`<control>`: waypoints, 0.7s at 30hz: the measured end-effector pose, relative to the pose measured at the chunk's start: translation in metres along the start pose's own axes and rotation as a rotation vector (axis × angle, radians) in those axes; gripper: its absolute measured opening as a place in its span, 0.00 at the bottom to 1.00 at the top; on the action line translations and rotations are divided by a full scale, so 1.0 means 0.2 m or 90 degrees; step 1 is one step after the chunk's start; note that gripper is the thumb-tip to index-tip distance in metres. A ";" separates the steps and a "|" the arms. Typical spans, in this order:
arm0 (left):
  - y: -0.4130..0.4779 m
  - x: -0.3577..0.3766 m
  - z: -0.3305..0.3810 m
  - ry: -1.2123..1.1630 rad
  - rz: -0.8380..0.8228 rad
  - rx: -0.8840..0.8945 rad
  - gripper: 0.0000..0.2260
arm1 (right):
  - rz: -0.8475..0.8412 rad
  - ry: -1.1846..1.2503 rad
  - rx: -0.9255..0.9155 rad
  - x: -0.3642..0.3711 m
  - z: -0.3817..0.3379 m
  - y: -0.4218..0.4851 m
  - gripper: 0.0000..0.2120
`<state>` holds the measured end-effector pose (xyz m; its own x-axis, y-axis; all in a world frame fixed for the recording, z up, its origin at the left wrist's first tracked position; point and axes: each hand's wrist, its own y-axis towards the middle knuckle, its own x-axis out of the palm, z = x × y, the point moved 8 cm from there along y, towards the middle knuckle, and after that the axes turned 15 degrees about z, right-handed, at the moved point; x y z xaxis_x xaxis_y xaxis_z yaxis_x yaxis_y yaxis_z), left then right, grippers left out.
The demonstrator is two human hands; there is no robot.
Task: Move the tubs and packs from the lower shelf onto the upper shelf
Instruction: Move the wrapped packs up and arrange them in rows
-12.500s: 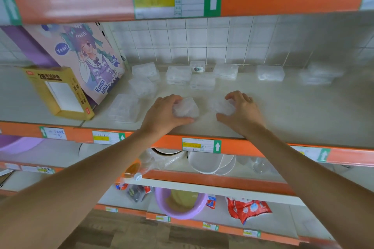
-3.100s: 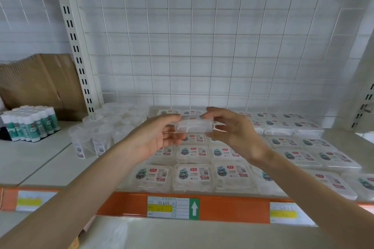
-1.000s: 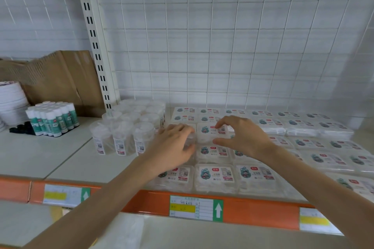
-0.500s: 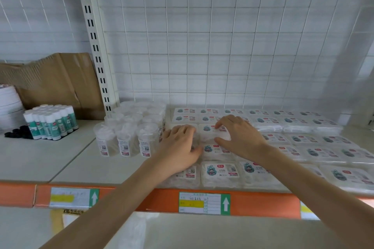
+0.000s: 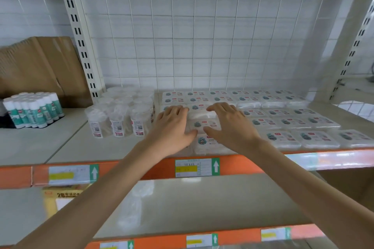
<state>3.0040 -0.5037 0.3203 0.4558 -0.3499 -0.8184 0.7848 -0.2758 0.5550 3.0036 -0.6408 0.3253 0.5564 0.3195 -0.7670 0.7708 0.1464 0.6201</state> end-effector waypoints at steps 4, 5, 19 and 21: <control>-0.10 -0.08 0.09 -0.001 0.016 0.012 0.29 | 0.010 0.012 0.001 -0.11 0.00 -0.12 0.28; -0.12 -0.11 0.12 0.002 0.019 0.013 0.29 | 0.012 0.014 0.000 -0.14 0.00 -0.15 0.28; -0.67 -0.29 0.59 0.000 0.054 -0.027 0.25 | 0.030 0.068 -0.016 -0.55 0.05 -0.76 0.23; -0.77 -0.29 0.64 0.000 0.047 -0.032 0.25 | 0.021 0.078 -0.015 -0.55 0.05 -0.86 0.22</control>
<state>2.8032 -0.5551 0.3008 0.5130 -0.3680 -0.7755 0.7691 -0.2041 0.6056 2.8126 -0.7106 0.3014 0.5378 0.4359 -0.7216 0.7445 0.1560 0.6491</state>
